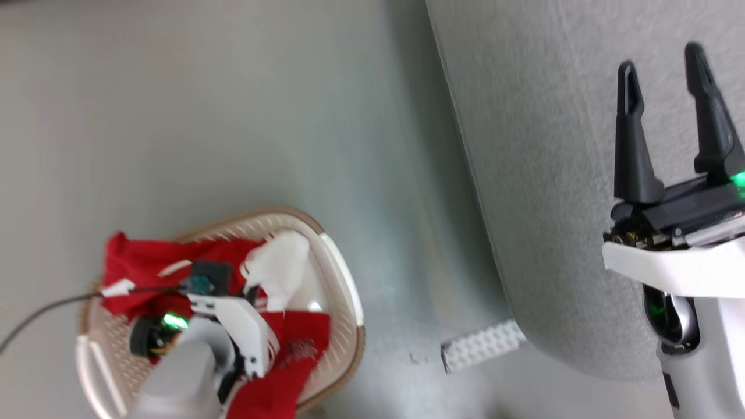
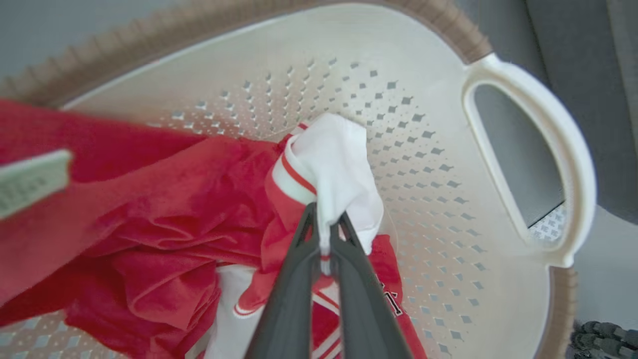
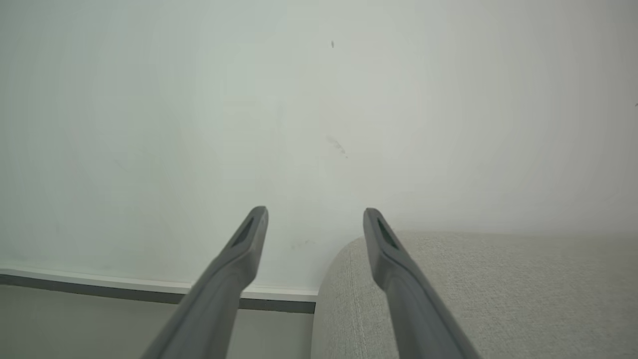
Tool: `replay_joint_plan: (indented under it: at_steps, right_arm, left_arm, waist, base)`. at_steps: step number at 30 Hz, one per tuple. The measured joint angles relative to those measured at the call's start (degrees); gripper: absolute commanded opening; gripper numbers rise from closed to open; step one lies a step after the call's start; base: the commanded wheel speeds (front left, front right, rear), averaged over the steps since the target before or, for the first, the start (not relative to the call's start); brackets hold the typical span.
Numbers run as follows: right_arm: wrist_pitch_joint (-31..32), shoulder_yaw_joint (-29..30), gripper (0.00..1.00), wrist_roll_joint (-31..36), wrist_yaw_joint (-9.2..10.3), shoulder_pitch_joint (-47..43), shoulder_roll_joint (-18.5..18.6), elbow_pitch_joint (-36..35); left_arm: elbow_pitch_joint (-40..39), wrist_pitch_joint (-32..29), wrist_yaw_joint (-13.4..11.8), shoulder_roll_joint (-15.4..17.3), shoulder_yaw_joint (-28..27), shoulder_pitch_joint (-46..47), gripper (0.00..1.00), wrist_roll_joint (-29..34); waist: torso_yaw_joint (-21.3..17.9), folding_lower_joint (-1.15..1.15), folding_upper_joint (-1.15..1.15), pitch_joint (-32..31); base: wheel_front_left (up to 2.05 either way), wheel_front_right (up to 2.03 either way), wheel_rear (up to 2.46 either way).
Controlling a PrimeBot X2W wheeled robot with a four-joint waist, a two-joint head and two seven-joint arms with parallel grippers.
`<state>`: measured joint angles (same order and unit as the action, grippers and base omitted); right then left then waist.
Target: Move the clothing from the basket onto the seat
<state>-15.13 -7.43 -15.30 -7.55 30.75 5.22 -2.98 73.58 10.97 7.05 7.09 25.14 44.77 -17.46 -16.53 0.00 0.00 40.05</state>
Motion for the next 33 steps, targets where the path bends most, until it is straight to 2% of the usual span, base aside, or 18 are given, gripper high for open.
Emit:
replay_joint_plan:
  at_steps: [5, 11, 20, 33]
  right_arm:
    - [0.0, -0.1, 1.0, -1.0, 0.0, -2.8, 1.5, 1.8]
    - [0.0, -0.5, 1.0, -1.3, 0.0, -6.2, 2.8, 4.1]
    - [0.0, -0.6, 1.0, -1.9, 0.0, -11.6, 4.6, 6.4]
    - [0.0, -1.7, 1.0, -2.6, 0.0, -17.1, 4.4, 7.8]
  left_arm:
    - [-1.1, 2.5, 0.3, -1.7, 1.3, -3.5, 0.0, -1.5]
    - [-7.4, 3.8, 0.3, -2.8, 5.2, -8.5, 0.0, -4.6]
    - [-24.0, 4.1, 0.4, 0.5, 6.8, -14.7, 0.0, -7.7]
    - [-43.6, 4.1, 0.1, 2.8, 4.0, -18.7, 0.0, -7.1]
  waist:
    - [2.1, 0.0, 0.0, -7.0]
    - [5.0, -0.01, 0.0, -15.5]
    - [10.9, -0.01, 0.0, -26.9]
    - [18.9, -0.02, 0.0, -39.0]
  base:
    - [0.0, 0.0, 0.0]
    - [0.0, 0.0, 0.0]
    - [0.0, 0.0, 0.0]
    - [0.0, 0.0, 0.0]
